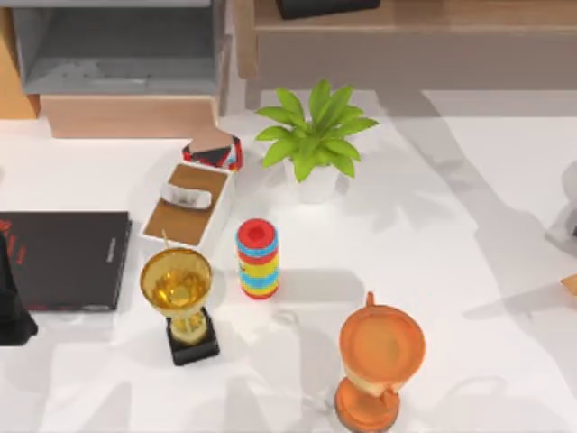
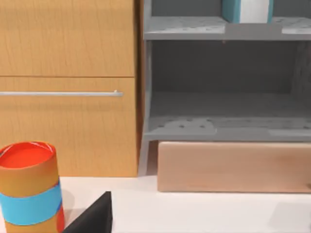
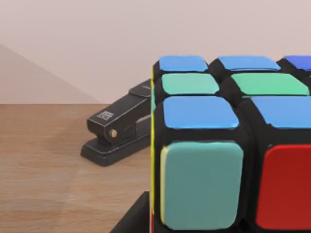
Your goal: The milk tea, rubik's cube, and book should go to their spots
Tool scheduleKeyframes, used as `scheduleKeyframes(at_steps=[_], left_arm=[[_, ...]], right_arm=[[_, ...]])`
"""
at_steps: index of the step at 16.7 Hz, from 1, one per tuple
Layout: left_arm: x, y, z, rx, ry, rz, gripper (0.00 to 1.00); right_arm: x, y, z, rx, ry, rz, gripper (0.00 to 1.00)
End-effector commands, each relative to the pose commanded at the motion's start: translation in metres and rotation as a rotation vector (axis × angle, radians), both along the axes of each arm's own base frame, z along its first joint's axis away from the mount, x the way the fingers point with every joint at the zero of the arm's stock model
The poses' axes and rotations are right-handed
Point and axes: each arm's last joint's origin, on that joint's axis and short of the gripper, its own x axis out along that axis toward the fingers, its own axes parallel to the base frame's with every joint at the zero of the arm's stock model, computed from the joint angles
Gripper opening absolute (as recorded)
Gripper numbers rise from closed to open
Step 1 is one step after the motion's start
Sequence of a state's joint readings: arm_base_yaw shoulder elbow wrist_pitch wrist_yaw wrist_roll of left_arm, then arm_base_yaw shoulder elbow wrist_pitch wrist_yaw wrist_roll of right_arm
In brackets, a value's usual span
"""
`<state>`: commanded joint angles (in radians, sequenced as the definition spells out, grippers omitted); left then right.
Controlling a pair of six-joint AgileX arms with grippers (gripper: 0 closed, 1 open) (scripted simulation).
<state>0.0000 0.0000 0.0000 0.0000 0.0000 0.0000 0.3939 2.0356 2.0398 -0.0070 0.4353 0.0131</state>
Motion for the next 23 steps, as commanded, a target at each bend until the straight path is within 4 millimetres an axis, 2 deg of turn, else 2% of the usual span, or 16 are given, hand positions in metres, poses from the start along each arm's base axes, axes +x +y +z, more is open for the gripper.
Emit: scheduleKeyframes(at_steps=[4,17,23], left_arm=[[0.0,0.0,0.0,0.0,0.0,0.0,1.0],[0.0,0.0,0.0,0.0,0.0,0.0,1.0],[0.0,0.0,0.0,0.0,0.0,0.0,1.0]], right_arm=[[0.0003,0.0002,-0.0006,-0.001,0.003,-0.001,0.0],[0.0003,0.0002,-0.0006,-0.001,0.003,-0.001,0.98],[0.0003,0.0002,-0.0006,-0.001,0.003,-0.001,1.0]])
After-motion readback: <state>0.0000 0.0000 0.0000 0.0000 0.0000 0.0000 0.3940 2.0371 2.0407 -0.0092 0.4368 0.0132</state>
